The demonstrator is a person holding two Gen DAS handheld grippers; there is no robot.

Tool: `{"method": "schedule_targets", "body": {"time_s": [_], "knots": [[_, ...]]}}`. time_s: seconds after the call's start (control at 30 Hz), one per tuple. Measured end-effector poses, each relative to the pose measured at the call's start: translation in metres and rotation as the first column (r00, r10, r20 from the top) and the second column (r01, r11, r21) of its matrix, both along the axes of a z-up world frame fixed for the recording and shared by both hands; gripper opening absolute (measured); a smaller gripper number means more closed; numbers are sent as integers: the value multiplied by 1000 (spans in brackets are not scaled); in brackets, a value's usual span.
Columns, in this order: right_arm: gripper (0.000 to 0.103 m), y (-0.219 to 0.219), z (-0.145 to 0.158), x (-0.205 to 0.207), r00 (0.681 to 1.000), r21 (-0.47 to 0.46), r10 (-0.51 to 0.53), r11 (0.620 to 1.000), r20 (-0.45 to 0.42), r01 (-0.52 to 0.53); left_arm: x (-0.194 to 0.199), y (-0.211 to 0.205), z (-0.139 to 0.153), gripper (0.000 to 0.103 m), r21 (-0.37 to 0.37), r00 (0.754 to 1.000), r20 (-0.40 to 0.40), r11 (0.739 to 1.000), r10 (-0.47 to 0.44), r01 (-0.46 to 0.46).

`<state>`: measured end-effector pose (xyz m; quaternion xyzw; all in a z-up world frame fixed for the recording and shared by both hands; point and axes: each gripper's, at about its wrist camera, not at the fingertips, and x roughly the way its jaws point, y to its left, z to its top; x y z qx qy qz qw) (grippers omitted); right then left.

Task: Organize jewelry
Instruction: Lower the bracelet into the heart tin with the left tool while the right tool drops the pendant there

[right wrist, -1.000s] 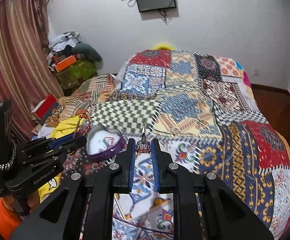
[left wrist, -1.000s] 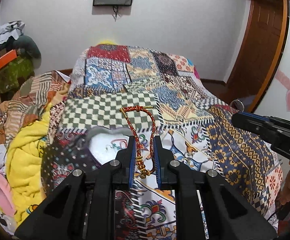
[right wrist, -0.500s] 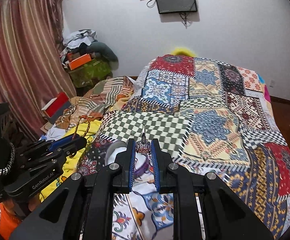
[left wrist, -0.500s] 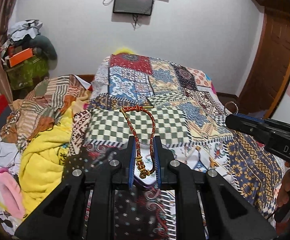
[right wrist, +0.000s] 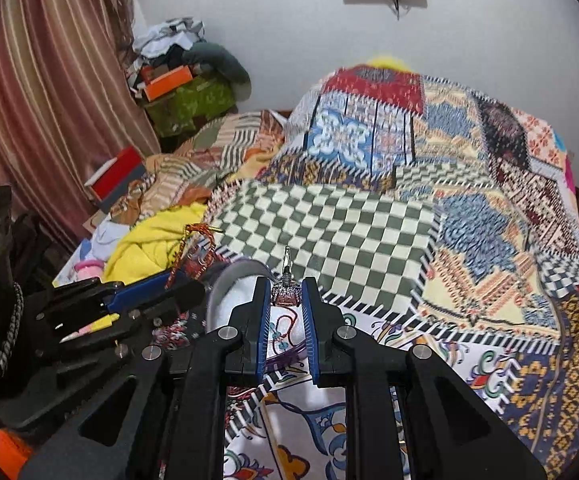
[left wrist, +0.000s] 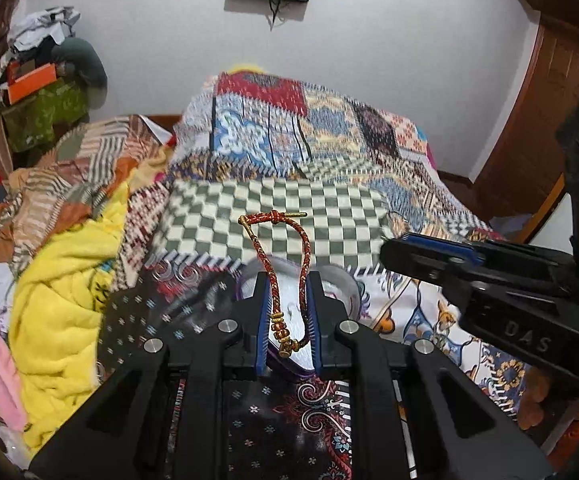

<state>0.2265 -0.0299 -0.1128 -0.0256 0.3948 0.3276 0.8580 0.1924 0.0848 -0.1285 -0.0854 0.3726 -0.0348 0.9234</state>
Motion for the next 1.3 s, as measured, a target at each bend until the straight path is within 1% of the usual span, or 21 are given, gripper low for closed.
{"method": "schedule_targets", "body": {"time_s": [0.2,0.37,0.57,0.7,0.73,0.8,1.0,1.1,1.17,1.3], "knots": [[14,5,-19,8,999,-25,14,1000,-47,-15,9,-5,-20,15,1,999,-40,1000,-11,11],[14,7,-31,14,997,-31,19,999,-77,-21,11,-2,-27,16,-10,999,-51,1000,-5,5],[14,9,-36,17,996,-38,29,999,-89,-32,15,2,-25,16,-19,999,-48,1000,-5,5],[14,10,-39,16,995,-45,31,998,-90,-35,15,-1,-22,16,-11,999,-41,1000,-14,14],[14,10,-39,17,996,-45,32,998,-89,-36,15,-1,-22,17,-8,999,-40,1000,-16,15],[14,10,-38,16,995,-43,39,998,-91,-43,15,-1,-21,24,-5,999,-35,1000,-13,12],[14,13,-37,12,995,-61,60,996,-81,-65,14,2,-18,25,-9,999,-33,1000,-6,5],[21,14,-35,10,995,-68,62,995,-76,-67,12,4,-15,26,-7,1000,-27,1000,4,-4],[28,13,-33,8,996,-71,56,996,-68,-61,10,5,-11,28,-8,1000,-20,1000,10,-10],[30,10,-26,7,998,-65,43,997,-53,-46,4,9,-1,31,-3,1000,2,1000,24,-24]]}}
